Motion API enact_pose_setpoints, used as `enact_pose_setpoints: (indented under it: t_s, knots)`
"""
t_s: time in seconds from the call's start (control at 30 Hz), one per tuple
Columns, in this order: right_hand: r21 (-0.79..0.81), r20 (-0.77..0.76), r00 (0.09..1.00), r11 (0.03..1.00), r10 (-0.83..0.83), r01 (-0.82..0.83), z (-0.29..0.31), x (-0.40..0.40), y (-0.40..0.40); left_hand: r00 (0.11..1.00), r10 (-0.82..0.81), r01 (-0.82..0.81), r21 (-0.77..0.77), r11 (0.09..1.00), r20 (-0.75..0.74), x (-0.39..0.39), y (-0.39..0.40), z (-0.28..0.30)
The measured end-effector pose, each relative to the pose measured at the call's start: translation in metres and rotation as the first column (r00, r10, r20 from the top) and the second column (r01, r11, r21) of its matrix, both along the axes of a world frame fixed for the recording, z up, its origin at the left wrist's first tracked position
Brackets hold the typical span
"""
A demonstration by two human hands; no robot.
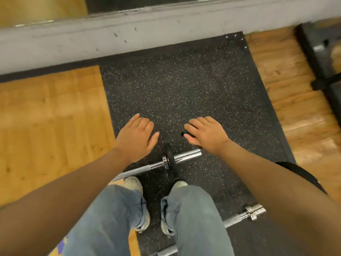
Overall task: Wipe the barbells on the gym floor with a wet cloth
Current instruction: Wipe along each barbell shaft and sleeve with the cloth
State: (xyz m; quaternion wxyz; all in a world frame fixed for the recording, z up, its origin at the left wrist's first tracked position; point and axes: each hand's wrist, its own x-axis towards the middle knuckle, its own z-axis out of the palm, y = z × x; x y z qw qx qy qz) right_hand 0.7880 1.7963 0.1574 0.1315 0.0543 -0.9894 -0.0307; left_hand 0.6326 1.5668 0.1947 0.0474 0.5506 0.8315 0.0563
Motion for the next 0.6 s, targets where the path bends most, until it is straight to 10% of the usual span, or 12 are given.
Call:
enact_pose_setpoints:
  t_s: [0.6]
  knots:
    - [0.145, -0.243, 0.825, 0.86, 0.51, -0.489, 0.313, -0.224, -0.168, 0.859, 0.486, -0.459, 0.181, 0.87, -0.161, -0.073, -0.187, 0.279]
